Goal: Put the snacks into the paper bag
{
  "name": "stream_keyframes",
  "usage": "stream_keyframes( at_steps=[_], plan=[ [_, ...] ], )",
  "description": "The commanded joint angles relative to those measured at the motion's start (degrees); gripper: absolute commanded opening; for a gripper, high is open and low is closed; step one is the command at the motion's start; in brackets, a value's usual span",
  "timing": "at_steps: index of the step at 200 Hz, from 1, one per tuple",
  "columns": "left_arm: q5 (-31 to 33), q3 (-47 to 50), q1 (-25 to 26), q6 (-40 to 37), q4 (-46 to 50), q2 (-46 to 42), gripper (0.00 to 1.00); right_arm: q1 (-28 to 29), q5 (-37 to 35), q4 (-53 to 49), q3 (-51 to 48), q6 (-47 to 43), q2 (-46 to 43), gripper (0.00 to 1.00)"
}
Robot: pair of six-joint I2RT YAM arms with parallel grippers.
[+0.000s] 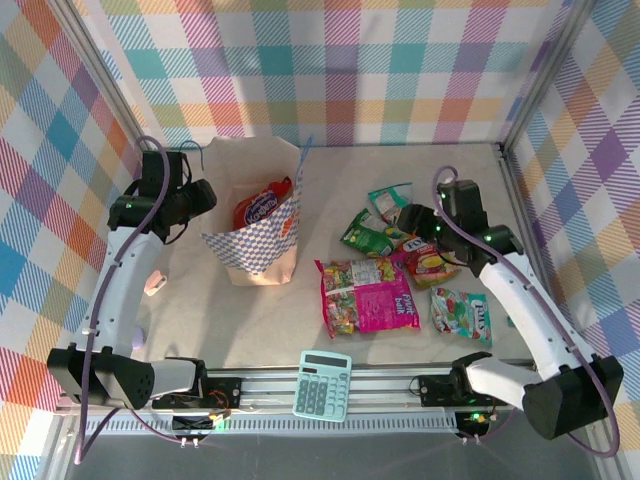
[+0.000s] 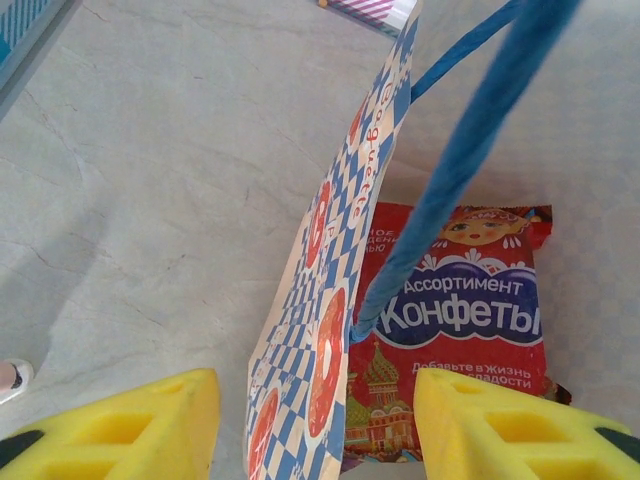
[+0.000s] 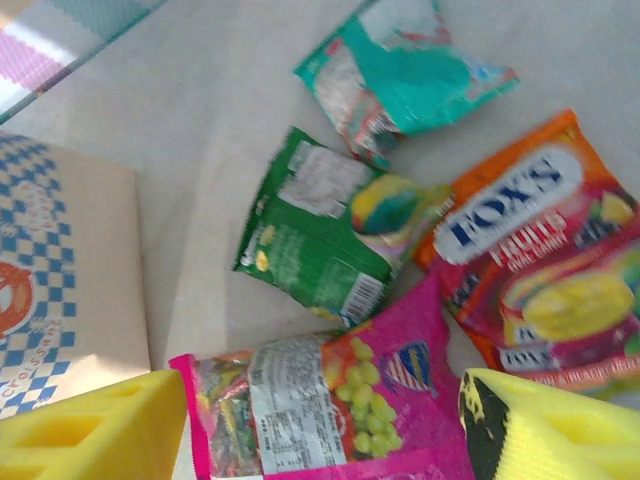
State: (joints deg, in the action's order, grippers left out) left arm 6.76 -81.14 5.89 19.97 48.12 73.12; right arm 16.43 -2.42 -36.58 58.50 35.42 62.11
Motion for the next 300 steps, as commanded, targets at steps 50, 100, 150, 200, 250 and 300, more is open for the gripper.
stream_keyframes(
  at_steps=[50, 100, 150, 200, 250, 300],
  plan=[
    [2.8, -0.7, 1.0, -0.7, 1.3, -1.2, 0.57, -11.5, 7.8, -4.0, -8.6, 10.9, -6.1, 0.75],
    [3.4, 0.3, 1.1, -0.8, 1.1, -1.9, 0.58, -18.2, 13.8, -5.6, -13.0, 12.6, -6.0, 0.75],
    [3.0, 0.4, 1.3, -0.8, 0.4, -1.4, 0.60, -20.8, 13.1, -7.8, -15.6, 12.5, -9.8, 0.76],
    [3.0, 1.1, 1.4, -1.2, -0.1, -1.5, 0.61, -25.3, 15.0, -10.5, -16.7, 11.1, -12.0, 0.76],
    [2.8, 1.2, 1.6, -1.5, 0.3, -1.4, 0.62, -28.4, 15.0, -13.1, -18.0, 12.0, -12.1, 0.77],
    [2.8, 1.0, 1.7, -2.0, 0.7, -1.3, 0.63, -32.0, 13.7, -20.4, -17.4, 12.9, -12.0, 0.83]
  ],
)
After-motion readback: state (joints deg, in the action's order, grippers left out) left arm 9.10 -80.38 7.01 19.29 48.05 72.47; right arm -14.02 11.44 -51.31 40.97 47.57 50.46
